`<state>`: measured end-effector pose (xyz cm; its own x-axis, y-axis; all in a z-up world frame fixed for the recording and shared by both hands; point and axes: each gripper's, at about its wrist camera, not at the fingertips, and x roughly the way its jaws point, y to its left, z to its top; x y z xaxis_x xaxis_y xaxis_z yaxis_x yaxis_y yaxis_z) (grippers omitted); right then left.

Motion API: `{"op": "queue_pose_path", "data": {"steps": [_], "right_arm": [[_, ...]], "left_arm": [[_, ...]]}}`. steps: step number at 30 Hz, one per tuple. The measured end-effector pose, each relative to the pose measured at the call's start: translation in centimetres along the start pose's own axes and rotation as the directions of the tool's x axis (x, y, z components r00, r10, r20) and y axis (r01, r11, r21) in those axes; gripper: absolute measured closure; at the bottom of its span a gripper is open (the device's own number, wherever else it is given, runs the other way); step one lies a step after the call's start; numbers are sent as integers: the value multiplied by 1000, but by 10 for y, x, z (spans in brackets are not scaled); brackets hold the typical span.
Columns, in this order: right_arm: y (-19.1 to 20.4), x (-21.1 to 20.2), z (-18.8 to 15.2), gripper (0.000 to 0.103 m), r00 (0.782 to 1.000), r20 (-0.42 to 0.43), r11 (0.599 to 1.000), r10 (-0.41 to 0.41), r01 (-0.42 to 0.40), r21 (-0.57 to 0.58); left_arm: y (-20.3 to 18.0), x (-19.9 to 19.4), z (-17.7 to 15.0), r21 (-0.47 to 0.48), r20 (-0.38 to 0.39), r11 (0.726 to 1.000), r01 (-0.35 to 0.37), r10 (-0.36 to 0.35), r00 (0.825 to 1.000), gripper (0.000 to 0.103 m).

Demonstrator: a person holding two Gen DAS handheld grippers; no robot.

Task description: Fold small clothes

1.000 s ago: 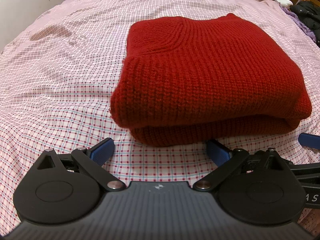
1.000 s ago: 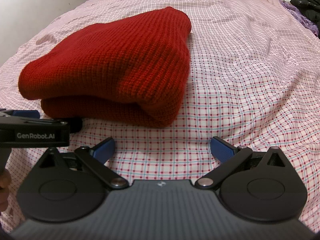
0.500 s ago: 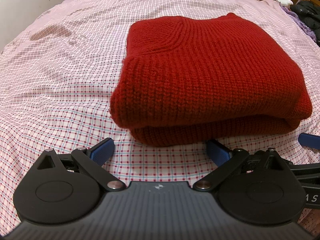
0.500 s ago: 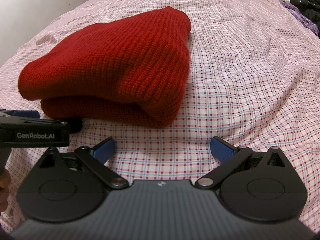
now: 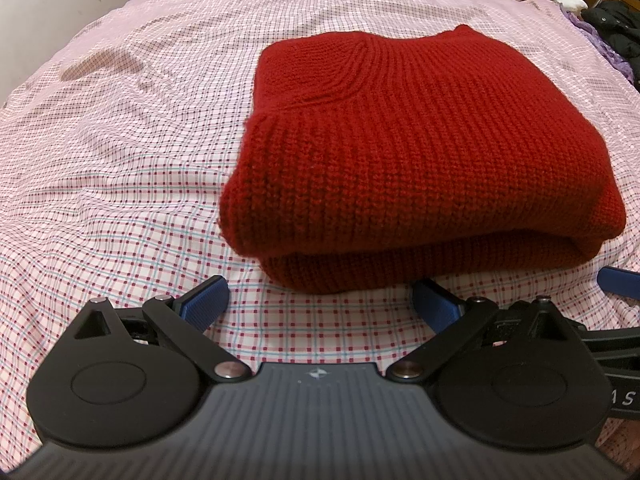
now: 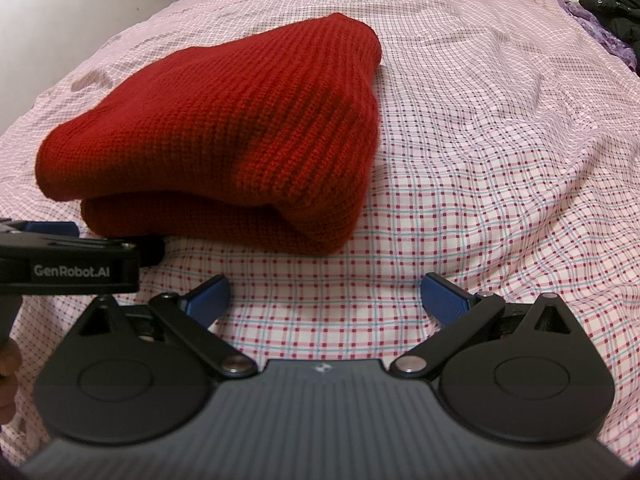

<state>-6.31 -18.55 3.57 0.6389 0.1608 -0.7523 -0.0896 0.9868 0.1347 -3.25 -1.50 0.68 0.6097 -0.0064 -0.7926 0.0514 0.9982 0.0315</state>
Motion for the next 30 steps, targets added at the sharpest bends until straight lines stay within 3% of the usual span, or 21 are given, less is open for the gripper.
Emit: {"op": "queue_pose_path", "data": {"steps": [30], "right_arm": [[2,0,0,0,1000,3,1000,-5,5,-11]], "left_arm": [[3,-2,-5,8,8,1000,-5,5,1000,1]]}}
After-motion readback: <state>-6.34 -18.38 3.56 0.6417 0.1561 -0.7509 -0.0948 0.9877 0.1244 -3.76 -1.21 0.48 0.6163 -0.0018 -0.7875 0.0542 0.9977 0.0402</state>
